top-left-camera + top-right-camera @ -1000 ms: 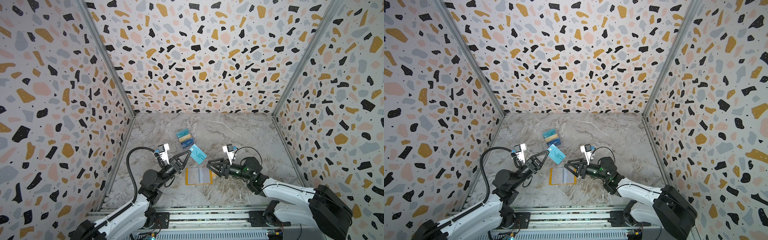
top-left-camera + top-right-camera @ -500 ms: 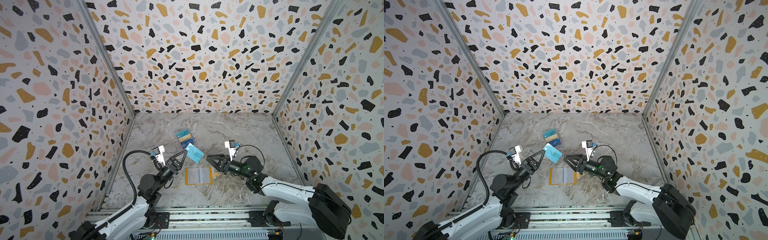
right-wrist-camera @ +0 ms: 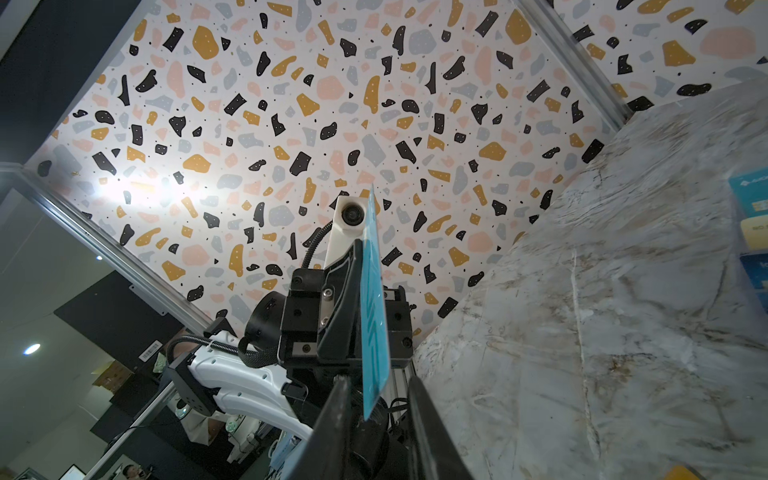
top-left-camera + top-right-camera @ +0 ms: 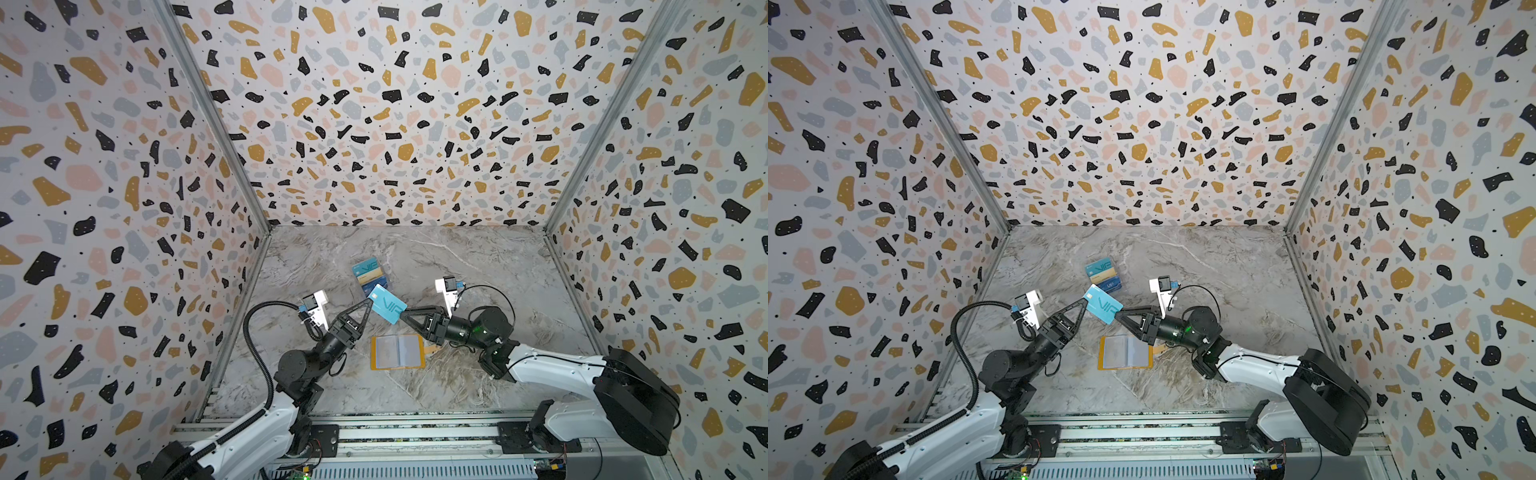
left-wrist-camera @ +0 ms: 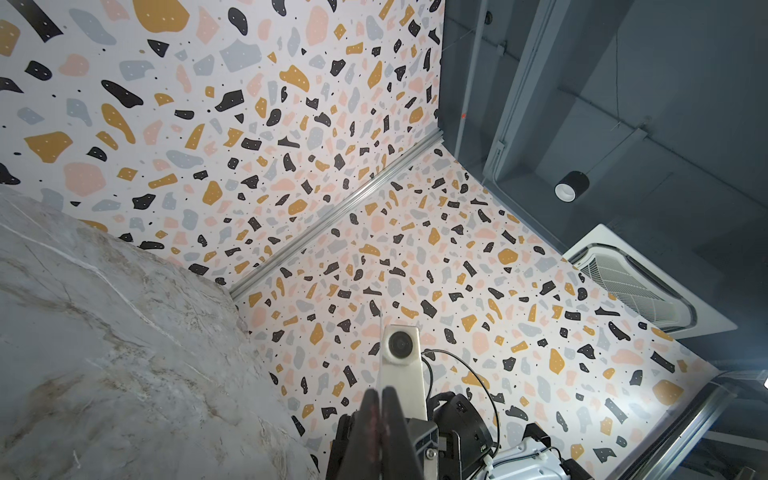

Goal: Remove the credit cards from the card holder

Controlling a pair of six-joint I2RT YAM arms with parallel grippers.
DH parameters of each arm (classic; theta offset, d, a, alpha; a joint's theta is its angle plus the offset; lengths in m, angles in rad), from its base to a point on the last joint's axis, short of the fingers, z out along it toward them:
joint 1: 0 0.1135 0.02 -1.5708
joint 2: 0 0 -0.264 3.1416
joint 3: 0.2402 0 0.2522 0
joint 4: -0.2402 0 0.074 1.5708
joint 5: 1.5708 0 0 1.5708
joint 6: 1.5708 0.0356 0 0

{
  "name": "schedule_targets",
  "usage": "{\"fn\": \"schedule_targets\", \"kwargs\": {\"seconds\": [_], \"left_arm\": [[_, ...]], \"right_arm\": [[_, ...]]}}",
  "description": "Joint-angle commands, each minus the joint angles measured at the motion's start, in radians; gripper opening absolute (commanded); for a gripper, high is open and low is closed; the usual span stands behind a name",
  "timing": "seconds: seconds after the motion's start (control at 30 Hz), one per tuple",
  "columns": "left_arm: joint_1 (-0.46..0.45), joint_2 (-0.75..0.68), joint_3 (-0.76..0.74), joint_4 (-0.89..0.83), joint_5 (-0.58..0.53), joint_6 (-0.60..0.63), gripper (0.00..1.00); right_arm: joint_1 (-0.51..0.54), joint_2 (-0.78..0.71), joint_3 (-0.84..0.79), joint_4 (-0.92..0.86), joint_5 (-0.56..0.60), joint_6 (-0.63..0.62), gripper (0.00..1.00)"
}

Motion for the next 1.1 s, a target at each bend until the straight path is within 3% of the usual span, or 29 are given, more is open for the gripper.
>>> {"fn": "schedule_targets", "kwargs": {"seconds": [0.0, 0.83, 1.07], "left_arm": [[-0.003, 0.002, -0.013, 0.080, -0.003, 0.002, 0.00], [-0.003, 0.012, -0.008, 0.091, 0.041, -0.001, 0.00], [-0.003, 0.005, 0.010, 0.045, 0.081, 0.016, 0.00]], "right_arm": [[0.012, -0.004, 0.041, 0.075, -0.030, 0.017, 0.24], [0.021, 0.045, 0.059, 0.124, -0.018, 0.032, 0.09], [0.022, 0.047, 0.057, 0.122, -0.020, 0.037, 0.01]]}}
